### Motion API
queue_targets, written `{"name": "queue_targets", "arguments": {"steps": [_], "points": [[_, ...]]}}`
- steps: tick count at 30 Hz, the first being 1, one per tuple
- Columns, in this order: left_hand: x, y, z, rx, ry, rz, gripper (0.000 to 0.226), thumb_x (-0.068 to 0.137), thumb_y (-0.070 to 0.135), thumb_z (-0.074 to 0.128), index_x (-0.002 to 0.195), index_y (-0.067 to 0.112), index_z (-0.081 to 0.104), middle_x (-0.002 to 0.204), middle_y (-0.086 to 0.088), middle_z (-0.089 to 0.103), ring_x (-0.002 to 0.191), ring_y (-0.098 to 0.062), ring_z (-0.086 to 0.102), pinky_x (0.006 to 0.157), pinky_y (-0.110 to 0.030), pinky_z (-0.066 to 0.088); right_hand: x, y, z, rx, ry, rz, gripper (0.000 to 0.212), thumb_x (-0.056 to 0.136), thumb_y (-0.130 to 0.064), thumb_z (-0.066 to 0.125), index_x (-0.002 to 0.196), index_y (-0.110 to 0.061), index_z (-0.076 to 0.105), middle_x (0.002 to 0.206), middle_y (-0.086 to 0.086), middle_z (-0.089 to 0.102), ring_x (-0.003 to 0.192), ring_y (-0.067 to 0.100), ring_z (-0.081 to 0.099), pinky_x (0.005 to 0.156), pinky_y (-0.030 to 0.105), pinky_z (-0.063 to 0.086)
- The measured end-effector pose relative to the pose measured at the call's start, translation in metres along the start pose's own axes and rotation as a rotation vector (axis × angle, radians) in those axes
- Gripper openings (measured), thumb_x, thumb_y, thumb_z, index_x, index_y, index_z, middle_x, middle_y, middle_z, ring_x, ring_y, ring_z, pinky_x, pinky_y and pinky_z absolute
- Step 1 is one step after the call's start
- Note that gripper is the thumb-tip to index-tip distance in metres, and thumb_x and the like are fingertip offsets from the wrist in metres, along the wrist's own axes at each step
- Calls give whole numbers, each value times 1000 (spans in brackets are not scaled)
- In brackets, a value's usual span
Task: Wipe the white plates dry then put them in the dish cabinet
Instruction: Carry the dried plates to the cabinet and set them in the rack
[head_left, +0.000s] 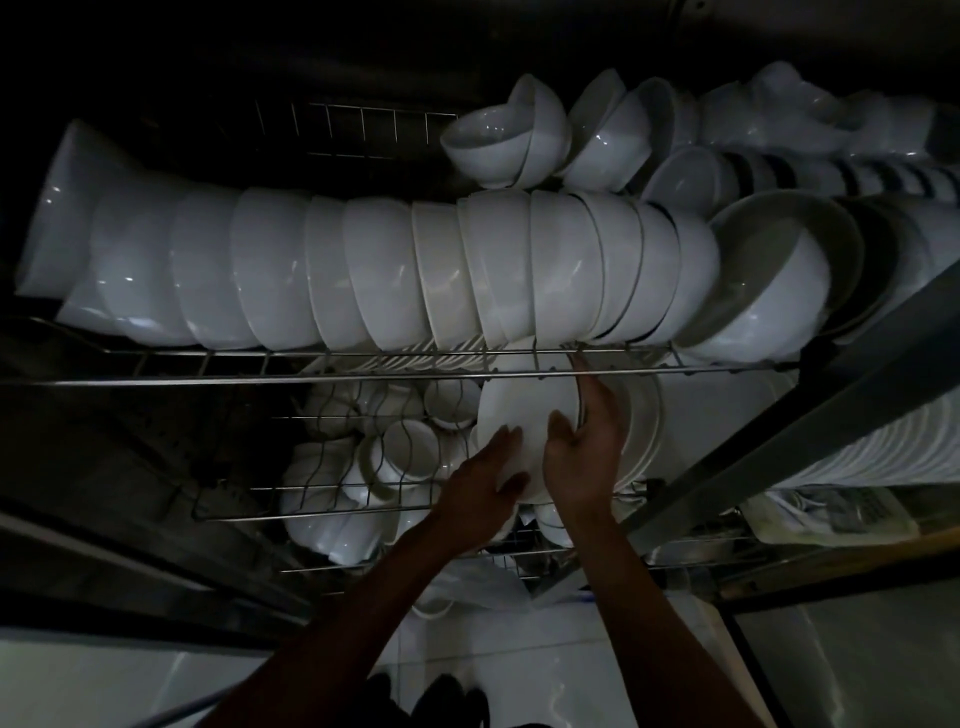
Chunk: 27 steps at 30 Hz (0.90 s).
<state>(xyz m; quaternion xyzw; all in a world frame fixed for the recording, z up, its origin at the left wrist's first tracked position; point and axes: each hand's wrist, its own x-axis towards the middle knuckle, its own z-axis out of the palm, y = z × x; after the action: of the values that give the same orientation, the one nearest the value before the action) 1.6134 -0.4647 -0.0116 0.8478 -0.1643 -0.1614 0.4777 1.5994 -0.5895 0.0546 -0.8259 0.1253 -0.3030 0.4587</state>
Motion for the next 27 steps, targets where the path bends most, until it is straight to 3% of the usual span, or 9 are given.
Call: {"name": "queue_targets", "arguments": {"steps": [5, 11, 17, 21, 25, 27], "points": [[-2, -4, 2, 42, 44, 8, 61, 101, 26, 56, 155, 20, 28, 162, -2, 25, 146, -17, 32, 119, -28, 26, -2, 4, -2, -56, -5, -5, 70, 80, 15, 62, 145, -9, 50, 140, 14, 50, 128, -5, 33, 109, 3, 20], [0, -6, -4, 54, 51, -11, 62, 100, 24, 59, 155, 20, 30, 163, 1, 23, 147, -15, 28, 115, -18, 22, -3, 5, -2, -30, -91, 79, 77, 84, 11, 63, 151, -19, 42, 145, 10, 46, 134, 20, 46, 113, 24, 35], [-2, -6, -6, -16, 78, -6, 59, 99, 17, 60, 152, 17, 36, 161, -1, 28, 147, -15, 30, 119, -26, 25, -4, 3, -5, -51, -124, 84, 84, 81, 12, 62, 153, -24, 38, 147, 10, 40, 133, 18, 42, 103, -2, 21], [-4, -9, -4, 35, 123, 6, 57, 99, 18, 60, 152, 16, 38, 160, -2, 32, 145, -14, 33, 115, -19, 25, -6, 2, -9, -85, -165, 80, 87, 82, 7, 63, 156, -29, 31, 155, 8, 32, 140, 23, 35, 113, 28, 32], [-7, -10, -3, 215, 179, 39, 53, 100, 19, 56, 150, 10, 41, 156, -9, 39, 142, -23, 40, 116, -32, 32, -8, 1, -11, -124, -196, 91, 90, 84, 2, 65, 156, -36, 27, 160, 7, 24, 147, 27, 26, 119, 42, 30], [-9, -12, -5, 264, 189, 27, 51, 101, 18, 54, 149, 8, 42, 155, -12, 41, 142, -26, 40, 117, -33, 31, -8, -1, -10, -151, -199, 104, 90, 84, -1, 69, 156, -35, 25, 162, 9, 20, 149, 29, 21, 121, 42, 24]]}}
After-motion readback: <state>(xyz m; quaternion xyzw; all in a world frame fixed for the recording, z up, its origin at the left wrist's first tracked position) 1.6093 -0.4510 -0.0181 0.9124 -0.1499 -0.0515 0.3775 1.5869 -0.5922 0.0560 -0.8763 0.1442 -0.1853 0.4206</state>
